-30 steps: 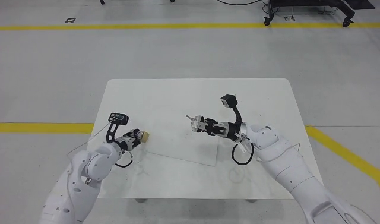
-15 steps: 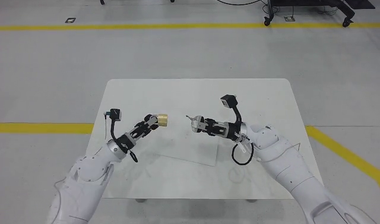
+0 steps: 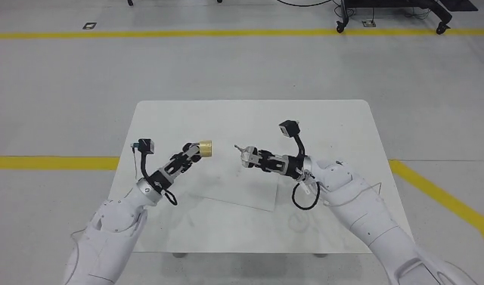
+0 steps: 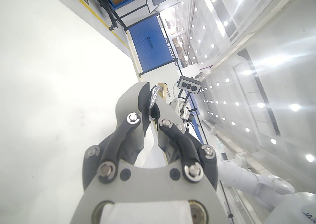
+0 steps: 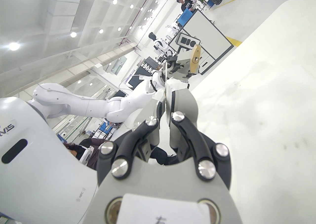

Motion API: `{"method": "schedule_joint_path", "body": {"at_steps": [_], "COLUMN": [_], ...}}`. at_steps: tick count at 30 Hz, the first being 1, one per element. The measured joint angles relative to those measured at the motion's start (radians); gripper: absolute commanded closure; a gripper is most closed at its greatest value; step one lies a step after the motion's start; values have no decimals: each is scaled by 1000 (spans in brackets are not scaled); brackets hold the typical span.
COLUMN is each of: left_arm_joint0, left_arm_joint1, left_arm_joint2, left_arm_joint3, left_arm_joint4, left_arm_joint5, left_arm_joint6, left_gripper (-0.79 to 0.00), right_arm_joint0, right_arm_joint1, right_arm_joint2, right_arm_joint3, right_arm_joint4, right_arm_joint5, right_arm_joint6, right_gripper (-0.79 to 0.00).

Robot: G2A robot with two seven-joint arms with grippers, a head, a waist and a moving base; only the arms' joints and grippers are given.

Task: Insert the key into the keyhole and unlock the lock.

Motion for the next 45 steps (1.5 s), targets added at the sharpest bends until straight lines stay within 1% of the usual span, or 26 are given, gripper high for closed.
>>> {"method": "schedule_joint_path", "body": {"at_steps": [1,4,7,10,13,17,21,27,31,35,39,41,42,45], "left_arm_joint0": [14,36,46,48,48,49,46,56,62,70,70,67,64,48], "left_arm_joint1": [-3,-9,-15,-19,-21,-21,-24,-31,-35,-39,-43,-46,-47,-51], "left_arm_joint2": [13,41,75,92,94,85,89,106,107,113,118,123,124,121], "left_arm_joint3": [-27,-75,-104,-114,-116,-121,-126,-128,-125,-127,-121,-110,-103,-70], "left_arm_joint4": [62,182,253,262,259,277,342,442,519,551,546,512,483,330], "left_arm_joint5": [-18,-52,-65,-78,-88,-89,-65,-49,-25,-15,-12,-13,-15,-14], "left_arm_joint6": [41,113,152,167,167,180,217,295,360,401,408,396,385,306], "left_gripper": [0,0,0,0,0,0,0,0,0,0,0,0,0,0], "right_arm_joint0": [-1,4,4,1,-1,-5,-13,-35,-56,-72,-85,-91,-93,-104], "right_arm_joint1": [-5,-20,-31,-39,-43,-46,-49,-51,-45,-39,-35,-33,-32,-28], "right_arm_joint2": [-1,-4,-3,5,17,26,25,27,41,51,57,63,67,91], "right_arm_joint3": [-8,-10,-5,3,10,12,1,-25,-47,-69,-91,-98,-100,-103], "right_arm_joint4": [-30,-85,-110,-129,-122,-105,-94,-100,-76,-66,-55,-36,-27,3], "right_arm_joint5": [24,78,102,108,108,106,106,93,72,77,81,75,69,40], "right_arm_joint6": [-45,-143,-208,-258,-265,-232,-173,-120,-49,11,59,87,95,99], "right_gripper": [0,0,0,0,0,0,0,0,0,0,0,0,0,0]}}
